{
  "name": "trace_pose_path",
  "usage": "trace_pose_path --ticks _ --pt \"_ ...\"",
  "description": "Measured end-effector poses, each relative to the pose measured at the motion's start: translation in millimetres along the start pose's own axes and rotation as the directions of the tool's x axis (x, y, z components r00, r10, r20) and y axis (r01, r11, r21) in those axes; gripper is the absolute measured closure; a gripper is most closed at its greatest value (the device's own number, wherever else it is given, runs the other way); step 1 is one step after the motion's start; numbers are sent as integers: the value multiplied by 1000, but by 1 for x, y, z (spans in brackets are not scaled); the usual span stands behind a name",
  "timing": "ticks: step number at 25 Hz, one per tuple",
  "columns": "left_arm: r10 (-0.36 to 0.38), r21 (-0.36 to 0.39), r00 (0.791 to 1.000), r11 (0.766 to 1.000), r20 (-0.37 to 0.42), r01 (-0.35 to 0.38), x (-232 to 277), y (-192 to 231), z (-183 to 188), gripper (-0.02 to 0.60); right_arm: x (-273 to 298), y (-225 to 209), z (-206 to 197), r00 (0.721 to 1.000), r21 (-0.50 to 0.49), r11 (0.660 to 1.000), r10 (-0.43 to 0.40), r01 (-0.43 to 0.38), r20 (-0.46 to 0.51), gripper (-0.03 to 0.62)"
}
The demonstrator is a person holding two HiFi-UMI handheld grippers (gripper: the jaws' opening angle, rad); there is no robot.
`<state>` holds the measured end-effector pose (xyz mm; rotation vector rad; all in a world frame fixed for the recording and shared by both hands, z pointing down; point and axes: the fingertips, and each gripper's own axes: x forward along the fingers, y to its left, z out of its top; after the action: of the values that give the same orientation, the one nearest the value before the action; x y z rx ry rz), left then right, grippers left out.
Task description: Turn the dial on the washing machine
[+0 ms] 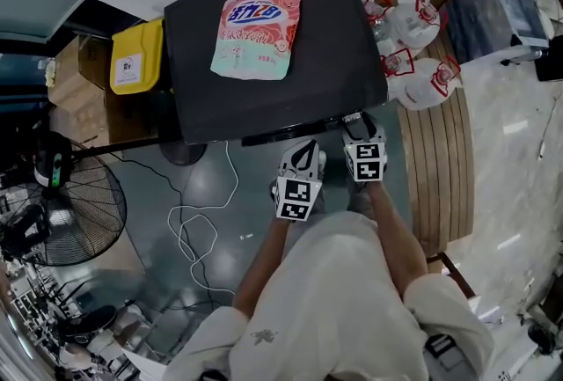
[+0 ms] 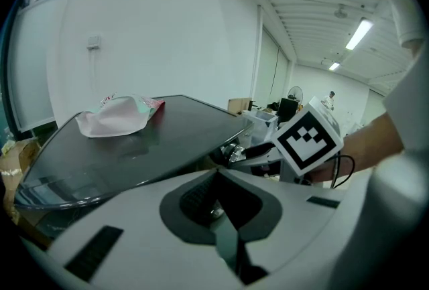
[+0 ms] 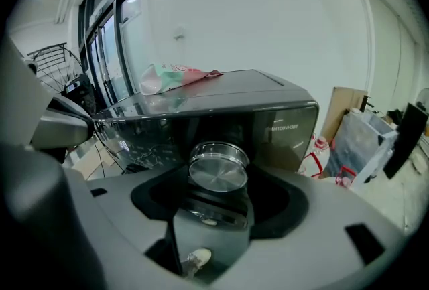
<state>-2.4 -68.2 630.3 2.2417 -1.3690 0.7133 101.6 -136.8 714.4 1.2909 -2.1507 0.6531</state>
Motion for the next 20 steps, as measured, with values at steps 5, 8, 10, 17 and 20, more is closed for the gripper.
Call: trace_pose_path --ticks 5,8,10,17,20 --pt "4 -4 1000 1000 -2 -4 0 2 -1 569 1 0 0 1000 22 1000 10 -10 -1 312" --pt "2 -2 1000 1000 3 -2 0 2 1 569 1 0 0 1000 58 998 29 -29 3 313" --pt "2 -3 1000 1000 -1 -2 0 2 0 569 0 0 1 999 82 996 45 -45 8 313" --pt "0 -4 1000 1000 -2 0 1 -1 0 569 0 -1 2 996 163 982 90 -93 27 313" --pt "0 -3 1000 1000 0 0 1 0 0 569 0 -1 3 993 203 973 108 -114 37 313"
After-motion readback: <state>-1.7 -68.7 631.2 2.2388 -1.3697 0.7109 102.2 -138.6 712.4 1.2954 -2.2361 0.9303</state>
